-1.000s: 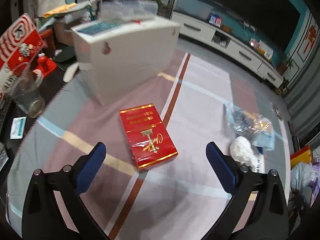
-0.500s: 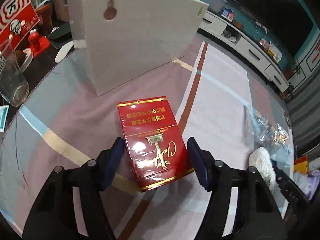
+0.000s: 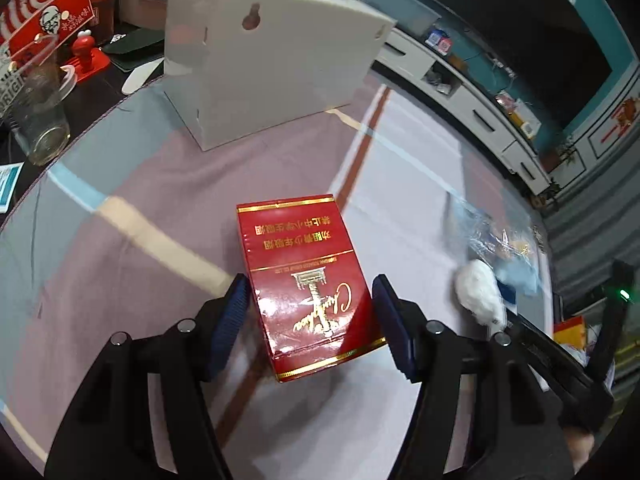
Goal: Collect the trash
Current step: 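Grasp the red cigarette box with the left gripper while the right grasps the white medicine box, then carry the red cigarette box and white medicine box over the black bin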
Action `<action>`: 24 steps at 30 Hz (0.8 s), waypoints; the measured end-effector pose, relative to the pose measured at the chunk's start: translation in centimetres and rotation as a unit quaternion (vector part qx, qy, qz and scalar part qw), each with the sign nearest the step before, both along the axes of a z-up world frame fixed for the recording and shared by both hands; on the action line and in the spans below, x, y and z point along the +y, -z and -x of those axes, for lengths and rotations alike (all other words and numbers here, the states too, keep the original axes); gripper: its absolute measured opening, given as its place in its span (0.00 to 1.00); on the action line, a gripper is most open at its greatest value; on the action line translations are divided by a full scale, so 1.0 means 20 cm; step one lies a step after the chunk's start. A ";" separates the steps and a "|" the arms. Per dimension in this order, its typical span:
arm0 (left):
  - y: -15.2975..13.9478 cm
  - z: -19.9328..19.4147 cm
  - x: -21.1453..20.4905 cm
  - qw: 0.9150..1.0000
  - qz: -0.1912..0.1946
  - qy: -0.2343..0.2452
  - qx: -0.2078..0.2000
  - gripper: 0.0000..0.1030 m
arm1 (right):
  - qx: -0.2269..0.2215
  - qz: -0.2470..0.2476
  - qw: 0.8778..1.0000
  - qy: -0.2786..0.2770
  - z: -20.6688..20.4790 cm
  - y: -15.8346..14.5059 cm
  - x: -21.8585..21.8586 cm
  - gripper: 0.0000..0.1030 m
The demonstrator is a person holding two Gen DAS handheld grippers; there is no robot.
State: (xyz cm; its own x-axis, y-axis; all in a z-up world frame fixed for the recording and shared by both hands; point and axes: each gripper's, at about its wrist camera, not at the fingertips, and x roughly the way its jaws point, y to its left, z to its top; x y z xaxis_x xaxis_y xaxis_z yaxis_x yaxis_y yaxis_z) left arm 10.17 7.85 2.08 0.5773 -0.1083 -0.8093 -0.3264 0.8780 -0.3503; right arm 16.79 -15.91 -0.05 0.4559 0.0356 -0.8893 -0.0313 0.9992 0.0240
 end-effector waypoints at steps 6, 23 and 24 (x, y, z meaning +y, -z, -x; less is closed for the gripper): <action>-0.14 0.19 -0.05 0.999 0.003 0.019 -0.035 0.62 | 0.006 0.010 1.000 -0.009 0.09 0.01 0.01 0.20; -0.39 0.61 -0.57 0.987 -0.003 0.128 -0.097 0.62 | -0.072 -0.069 0.995 0.017 0.84 -0.29 -0.42 0.20; -0.39 0.62 -0.61 0.986 -0.002 0.134 -0.098 0.62 | -0.078 -0.072 0.994 0.022 0.87 -0.31 -0.45 0.20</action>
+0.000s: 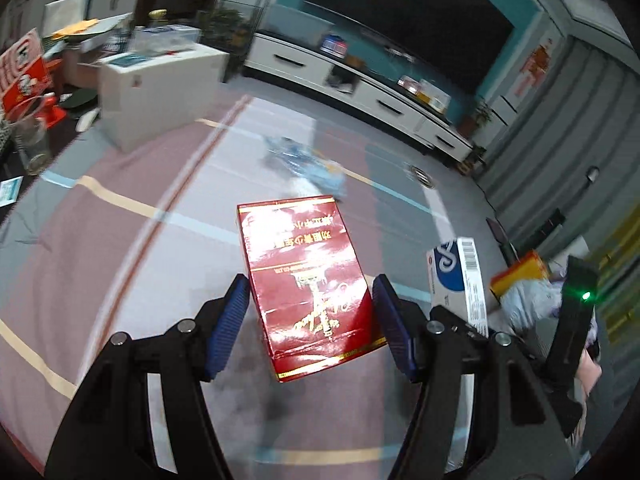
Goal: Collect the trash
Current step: 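Carry the red cigarette box and white medicine box over the black bin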
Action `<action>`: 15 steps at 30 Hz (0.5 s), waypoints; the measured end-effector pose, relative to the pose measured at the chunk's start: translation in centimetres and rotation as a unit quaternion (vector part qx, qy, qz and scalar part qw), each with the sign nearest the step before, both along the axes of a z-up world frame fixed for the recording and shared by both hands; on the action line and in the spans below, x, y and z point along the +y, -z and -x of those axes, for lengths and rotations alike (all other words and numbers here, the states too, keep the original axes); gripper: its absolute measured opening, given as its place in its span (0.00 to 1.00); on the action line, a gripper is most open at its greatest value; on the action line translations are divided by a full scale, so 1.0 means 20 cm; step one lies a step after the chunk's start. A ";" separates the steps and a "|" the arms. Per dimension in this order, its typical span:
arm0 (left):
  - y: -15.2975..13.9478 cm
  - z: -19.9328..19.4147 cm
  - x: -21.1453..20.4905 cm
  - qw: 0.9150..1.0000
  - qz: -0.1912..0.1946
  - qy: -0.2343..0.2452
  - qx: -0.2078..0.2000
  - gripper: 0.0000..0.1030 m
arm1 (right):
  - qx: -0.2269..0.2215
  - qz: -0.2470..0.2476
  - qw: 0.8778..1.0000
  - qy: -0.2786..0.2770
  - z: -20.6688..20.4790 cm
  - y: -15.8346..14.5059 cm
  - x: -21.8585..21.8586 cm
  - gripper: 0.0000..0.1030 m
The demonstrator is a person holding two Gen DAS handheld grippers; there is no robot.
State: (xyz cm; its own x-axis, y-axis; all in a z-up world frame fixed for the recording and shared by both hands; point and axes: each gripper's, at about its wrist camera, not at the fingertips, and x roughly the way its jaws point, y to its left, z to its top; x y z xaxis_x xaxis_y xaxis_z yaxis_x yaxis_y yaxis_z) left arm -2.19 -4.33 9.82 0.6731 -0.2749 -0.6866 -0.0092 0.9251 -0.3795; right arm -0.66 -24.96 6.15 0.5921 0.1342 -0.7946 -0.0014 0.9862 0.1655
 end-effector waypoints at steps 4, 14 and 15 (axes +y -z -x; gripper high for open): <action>-0.01 0.05 -0.17 1.000 -0.004 0.029 -0.002 0.63 | -0.034 -0.025 0.998 0.038 0.11 -0.07 -0.17 0.20; -0.02 0.10 -0.41 0.997 -0.002 0.072 -0.001 0.63 | -0.063 -0.088 0.990 0.093 0.20 -0.17 -0.45 0.20; -0.03 0.11 -0.42 0.997 -0.004 0.074 -0.003 0.63 | -0.069 -0.089 0.989 0.097 0.22 -0.19 -0.46 0.20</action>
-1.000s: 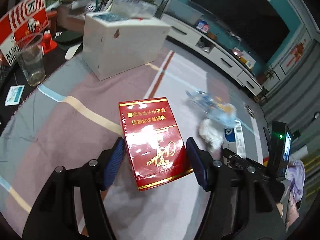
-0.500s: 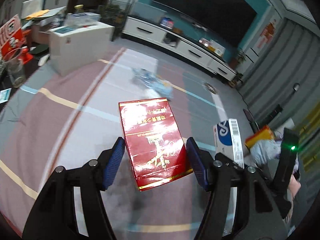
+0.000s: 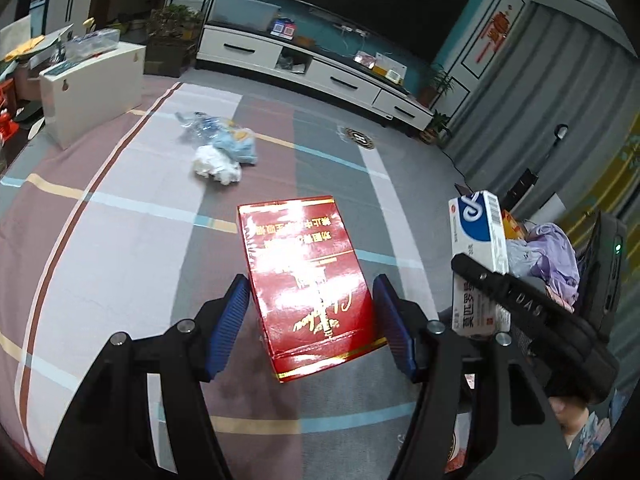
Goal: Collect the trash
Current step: 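Carry the red cigarette box and white medicine box over the black bin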
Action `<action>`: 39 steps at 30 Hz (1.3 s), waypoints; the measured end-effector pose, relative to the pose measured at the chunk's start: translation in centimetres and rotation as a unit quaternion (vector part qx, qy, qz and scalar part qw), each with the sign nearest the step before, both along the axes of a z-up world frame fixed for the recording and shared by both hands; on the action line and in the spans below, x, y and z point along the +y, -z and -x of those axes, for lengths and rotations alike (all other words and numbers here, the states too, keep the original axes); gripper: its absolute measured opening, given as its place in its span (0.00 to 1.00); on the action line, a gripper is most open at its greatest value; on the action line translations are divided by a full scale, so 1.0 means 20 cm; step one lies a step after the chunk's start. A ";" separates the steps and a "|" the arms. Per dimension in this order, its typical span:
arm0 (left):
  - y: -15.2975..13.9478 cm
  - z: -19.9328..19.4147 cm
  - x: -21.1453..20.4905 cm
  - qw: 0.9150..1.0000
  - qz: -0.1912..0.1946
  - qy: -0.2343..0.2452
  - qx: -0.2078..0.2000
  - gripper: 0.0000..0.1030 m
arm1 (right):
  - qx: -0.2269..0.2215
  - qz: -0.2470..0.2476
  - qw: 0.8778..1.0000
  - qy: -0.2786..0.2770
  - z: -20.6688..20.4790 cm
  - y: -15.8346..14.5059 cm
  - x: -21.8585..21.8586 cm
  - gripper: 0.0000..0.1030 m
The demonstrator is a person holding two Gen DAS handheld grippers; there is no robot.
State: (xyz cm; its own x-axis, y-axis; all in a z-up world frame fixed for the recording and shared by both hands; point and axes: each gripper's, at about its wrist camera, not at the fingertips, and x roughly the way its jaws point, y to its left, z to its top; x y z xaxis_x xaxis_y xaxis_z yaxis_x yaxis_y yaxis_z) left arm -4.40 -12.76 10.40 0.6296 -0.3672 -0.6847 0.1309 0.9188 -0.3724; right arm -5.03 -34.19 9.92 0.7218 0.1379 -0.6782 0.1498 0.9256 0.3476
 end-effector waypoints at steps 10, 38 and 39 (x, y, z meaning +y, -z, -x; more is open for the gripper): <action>-0.03 0.07 -0.13 1.000 -0.010 0.022 -0.014 0.63 | -0.049 -0.021 0.998 0.020 0.11 -0.11 -0.09 0.20; 0.00 0.06 -0.17 0.999 -0.004 0.041 0.016 0.63 | -0.056 -0.038 0.995 0.069 0.19 -0.15 -0.30 0.21; -0.01 0.07 -0.15 0.999 -0.007 0.036 0.014 0.63 | -0.054 -0.033 0.995 0.072 0.18 -0.15 -0.30 0.21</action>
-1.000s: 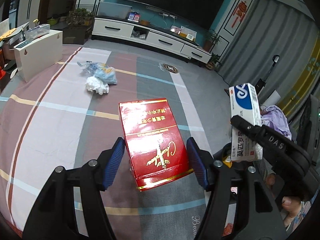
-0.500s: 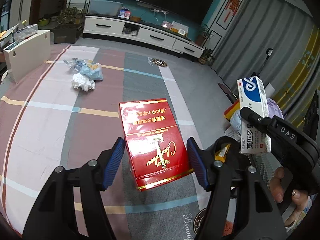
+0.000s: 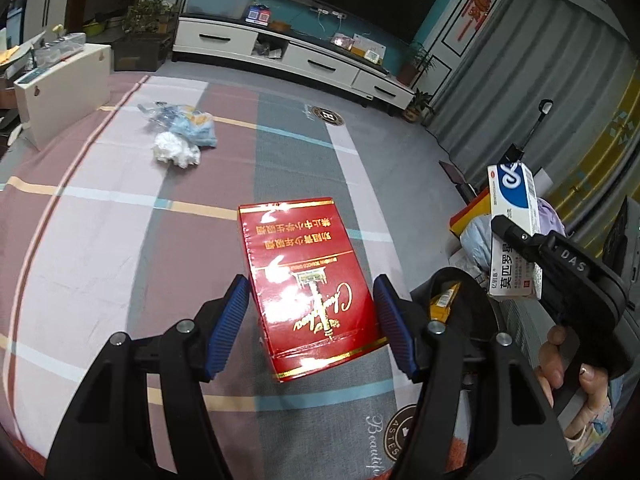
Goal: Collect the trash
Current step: 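Carry the red cigarette box and white medicine box over the black bin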
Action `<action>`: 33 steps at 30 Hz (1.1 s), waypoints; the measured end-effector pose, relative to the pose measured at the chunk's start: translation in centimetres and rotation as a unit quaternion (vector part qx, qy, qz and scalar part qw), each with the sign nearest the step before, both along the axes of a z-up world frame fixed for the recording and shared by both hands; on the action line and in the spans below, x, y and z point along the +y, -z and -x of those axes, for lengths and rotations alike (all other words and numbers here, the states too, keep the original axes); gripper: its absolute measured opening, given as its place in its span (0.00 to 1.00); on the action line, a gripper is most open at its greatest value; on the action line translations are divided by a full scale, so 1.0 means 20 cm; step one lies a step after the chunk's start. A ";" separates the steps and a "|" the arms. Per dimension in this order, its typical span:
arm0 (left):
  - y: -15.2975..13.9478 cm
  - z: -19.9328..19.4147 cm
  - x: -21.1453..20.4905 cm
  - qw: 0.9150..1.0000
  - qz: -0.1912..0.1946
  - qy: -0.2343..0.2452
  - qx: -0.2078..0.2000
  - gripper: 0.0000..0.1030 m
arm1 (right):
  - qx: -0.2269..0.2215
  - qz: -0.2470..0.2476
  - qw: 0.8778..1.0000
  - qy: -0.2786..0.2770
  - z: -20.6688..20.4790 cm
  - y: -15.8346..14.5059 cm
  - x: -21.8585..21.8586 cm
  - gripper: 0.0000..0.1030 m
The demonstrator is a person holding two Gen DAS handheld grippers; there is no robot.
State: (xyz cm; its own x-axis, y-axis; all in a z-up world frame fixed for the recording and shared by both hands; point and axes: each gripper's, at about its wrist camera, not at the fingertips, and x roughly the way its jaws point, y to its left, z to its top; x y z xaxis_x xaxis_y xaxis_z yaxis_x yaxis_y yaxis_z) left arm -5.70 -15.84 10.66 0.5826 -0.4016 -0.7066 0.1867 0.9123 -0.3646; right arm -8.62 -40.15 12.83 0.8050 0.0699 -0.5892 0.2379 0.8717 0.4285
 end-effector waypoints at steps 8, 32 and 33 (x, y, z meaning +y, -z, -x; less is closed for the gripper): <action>-0.07 0.05 0.03 1.000 -0.004 -0.005 -0.011 0.63 | 0.020 0.008 0.999 0.025 -0.04 0.04 -0.01 0.21; -0.07 0.04 0.01 0.999 0.034 -0.003 0.006 0.63 | 0.032 -0.019 0.996 0.076 0.06 0.11 -0.25 0.22; -0.07 0.04 0.00 0.999 0.033 0.001 0.008 0.63 | 0.032 -0.018 0.996 0.078 0.07 0.11 -0.26 0.22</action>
